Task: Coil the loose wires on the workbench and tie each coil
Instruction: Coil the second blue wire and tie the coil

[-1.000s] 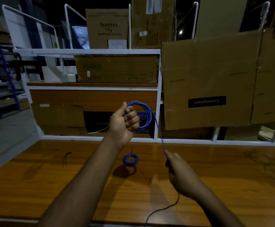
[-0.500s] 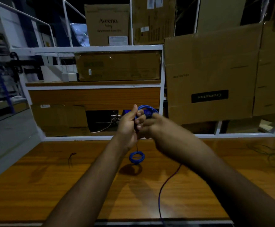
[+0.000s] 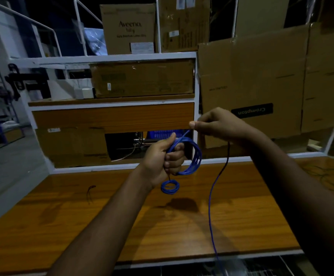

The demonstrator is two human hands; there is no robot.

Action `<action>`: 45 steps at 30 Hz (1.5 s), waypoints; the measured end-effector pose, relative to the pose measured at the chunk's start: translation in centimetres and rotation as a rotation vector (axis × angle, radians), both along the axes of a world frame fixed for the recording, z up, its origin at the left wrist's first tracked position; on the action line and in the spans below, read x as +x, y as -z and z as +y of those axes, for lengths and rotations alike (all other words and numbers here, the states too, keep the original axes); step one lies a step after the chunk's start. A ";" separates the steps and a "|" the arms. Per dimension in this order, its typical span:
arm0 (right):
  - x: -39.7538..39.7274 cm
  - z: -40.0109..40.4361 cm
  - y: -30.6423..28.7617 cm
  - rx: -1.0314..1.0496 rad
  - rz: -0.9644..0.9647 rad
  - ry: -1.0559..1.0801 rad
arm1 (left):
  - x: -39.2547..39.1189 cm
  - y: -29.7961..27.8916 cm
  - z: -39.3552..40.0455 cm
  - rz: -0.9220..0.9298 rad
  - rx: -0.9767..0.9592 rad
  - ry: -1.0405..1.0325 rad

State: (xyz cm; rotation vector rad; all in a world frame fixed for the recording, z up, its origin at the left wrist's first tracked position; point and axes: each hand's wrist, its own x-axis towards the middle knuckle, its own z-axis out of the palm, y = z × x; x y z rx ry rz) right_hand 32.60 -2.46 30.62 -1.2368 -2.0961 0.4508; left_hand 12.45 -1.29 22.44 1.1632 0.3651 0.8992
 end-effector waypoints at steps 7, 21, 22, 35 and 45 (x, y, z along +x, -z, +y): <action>6.0 0.3 10.1 -0.629 0.470 -0.402 | -0.6 4.7 -1.0 -0.122 -0.165 0.140; 1.9 -7.3 28.7 -0.365 0.203 0.481 | 4.3 13.2 -0.5 -0.365 -0.474 -0.178; 1.5 -8.0 28.3 -0.330 0.006 0.459 | 4.8 13.8 -0.5 -0.343 -0.479 -0.203; 3.0 -9.4 18.2 0.007 -0.761 -0.050 | 11.5 19.9 -4.2 0.070 -0.460 -0.298; 8.2 -1.2 18.4 -0.173 -0.329 -0.021 | 12.8 19.1 -6.2 -0.069 -0.556 -0.113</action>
